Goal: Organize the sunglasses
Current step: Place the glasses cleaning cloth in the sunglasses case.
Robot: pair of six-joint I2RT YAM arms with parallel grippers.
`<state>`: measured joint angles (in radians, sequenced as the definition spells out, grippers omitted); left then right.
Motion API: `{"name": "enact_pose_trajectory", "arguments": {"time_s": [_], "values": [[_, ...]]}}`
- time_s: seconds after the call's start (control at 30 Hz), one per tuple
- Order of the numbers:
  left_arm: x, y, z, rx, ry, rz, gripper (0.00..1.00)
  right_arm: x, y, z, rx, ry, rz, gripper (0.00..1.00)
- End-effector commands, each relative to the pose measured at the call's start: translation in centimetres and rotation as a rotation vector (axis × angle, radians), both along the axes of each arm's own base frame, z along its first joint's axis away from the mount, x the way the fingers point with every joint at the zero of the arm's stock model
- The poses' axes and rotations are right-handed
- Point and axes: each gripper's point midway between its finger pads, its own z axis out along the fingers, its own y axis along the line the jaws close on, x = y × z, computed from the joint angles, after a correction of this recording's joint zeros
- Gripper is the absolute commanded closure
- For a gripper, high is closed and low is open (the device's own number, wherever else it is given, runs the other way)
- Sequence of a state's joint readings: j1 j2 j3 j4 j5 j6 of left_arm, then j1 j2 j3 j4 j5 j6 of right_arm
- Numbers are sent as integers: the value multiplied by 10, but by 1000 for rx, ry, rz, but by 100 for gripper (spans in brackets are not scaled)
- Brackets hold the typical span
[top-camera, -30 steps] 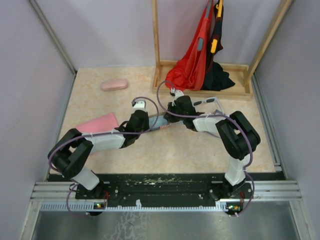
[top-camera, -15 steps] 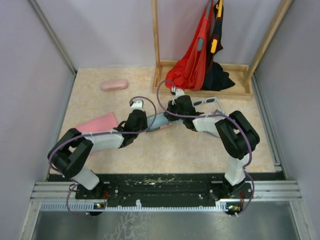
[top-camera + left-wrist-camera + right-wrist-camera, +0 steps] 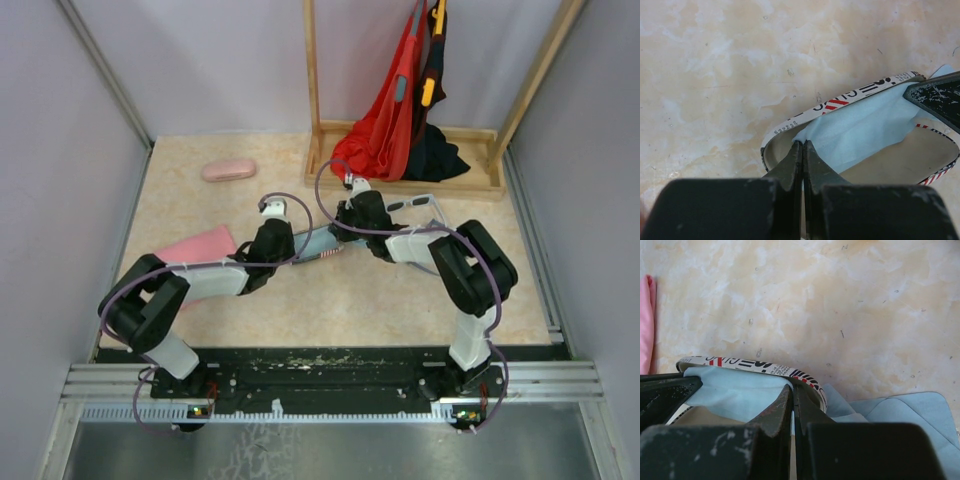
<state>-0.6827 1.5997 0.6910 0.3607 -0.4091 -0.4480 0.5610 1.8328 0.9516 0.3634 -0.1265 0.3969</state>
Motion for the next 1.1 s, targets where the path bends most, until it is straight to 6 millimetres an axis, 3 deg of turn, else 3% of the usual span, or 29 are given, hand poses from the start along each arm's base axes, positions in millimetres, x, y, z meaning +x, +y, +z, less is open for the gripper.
{"name": "enact_pose_trajectory", "arguments": {"time_s": [0.0,1.07], "values": [[5,1,-2,-8,-6,11,99,20,7,17,51,-61,-13,100],[9,1,-3,-21,-5,8,90,30,11,22,83,-81,-36,100]]}}
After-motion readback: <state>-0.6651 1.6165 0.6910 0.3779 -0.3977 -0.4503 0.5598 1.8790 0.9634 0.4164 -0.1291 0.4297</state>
